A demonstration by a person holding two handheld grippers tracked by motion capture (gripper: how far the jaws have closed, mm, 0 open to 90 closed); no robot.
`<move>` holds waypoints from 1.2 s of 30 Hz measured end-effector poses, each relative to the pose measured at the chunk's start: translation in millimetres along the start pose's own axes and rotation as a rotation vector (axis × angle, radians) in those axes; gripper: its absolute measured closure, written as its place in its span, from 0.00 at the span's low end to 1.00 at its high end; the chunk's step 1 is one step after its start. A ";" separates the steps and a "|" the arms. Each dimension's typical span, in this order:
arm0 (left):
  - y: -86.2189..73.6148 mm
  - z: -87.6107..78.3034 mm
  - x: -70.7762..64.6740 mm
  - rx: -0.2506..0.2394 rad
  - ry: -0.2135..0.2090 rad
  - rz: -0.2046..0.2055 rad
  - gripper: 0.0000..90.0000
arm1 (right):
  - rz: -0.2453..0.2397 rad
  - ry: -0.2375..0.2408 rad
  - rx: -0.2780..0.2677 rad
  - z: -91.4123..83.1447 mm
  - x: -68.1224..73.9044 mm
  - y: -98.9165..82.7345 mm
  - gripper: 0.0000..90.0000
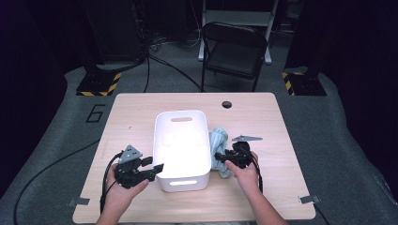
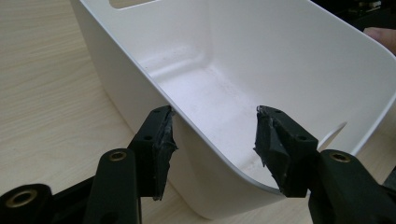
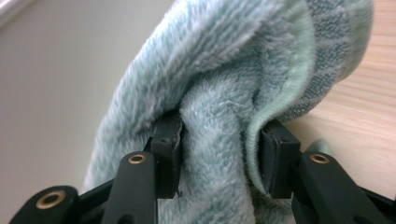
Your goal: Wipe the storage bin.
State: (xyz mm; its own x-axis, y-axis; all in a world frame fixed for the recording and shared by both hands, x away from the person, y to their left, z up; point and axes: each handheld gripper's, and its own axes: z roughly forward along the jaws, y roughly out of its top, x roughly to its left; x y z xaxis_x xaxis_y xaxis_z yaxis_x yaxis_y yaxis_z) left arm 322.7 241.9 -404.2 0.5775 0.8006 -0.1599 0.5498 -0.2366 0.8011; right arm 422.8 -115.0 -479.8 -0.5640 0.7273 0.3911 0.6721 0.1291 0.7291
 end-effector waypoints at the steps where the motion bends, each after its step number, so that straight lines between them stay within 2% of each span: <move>1: 0.1 0.3 -1.2 0.003 -0.006 0.003 0.51 | 0.014 -0.018 -0.001 -4.9 -2.5 -0.2 0.62; 4: 0.7 2.8 -6.5 0.002 -0.019 0.012 0.51 | 0.039 -0.028 -0.018 -13.2 -7.0 -0.9 0.62; 9: 4.7 6.2 -14.1 0.030 -0.060 0.036 0.50 | 0.039 -0.041 -0.026 -17.9 -9.2 -2.2 0.62; 12: 6.8 8.4 -14.2 0.034 -0.074 0.048 0.49 | 0.060 -0.046 -0.033 -22.3 -12.1 -4.3 0.62; 13: 7.2 8.8 -14.0 0.035 -0.079 0.039 0.49 | 0.057 -0.048 -0.036 -23.8 -13.4 -4.9 0.62; 17: 10.1 9.9 -9.7 0.040 -0.062 0.067 0.49 | 0.073 -0.049 -0.039 -28.9 -14.0 -8.2 0.62; 23: 16.1 11.7 -2.6 -0.012 -0.043 0.091 0.46 | 0.066 -0.053 -0.040 -32.8 -12.2 -14.9 0.62; 24: 17.4 13.6 3.3 -0.022 -0.039 0.084 0.46 | 0.063 -0.055 -0.035 -35.2 -10.5 -16.8 0.62; 27: 19.1 15.2 7.5 -0.035 -0.026 0.078 0.46 | 0.074 -0.054 -0.040 -40.0 -7.5 -20.9 0.62; 32: 29.3 16.2 12.5 -0.076 -0.016 0.101 0.46 | 0.078 -0.059 -0.042 -47.7 -5.4 -27.6 0.62; 34: 36.9 13.0 9.9 -0.077 -0.058 0.112 0.48 | 0.080 -0.065 -0.050 -53.6 -4.8 -33.2 0.62; 35: 36.9 13.0 9.9 -0.077 -0.058 0.112 0.49 | 0.080 -0.065 -0.050 -53.6 -4.8 -33.2 0.62; 36: 39.7 12.1 7.7 -0.081 -0.082 0.124 0.49 | 0.087 -0.069 -0.049 -55.6 -4.6 -34.8 0.61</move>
State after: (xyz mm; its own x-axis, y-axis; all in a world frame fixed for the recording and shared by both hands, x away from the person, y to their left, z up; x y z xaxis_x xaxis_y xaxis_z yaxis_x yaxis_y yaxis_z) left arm 356.3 232.0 -380.5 0.6866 0.7200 -0.1009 0.4232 -0.2829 0.8607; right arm 375.4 -160.3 -475.7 -0.4689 0.7790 0.4163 0.6918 0.0310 0.7214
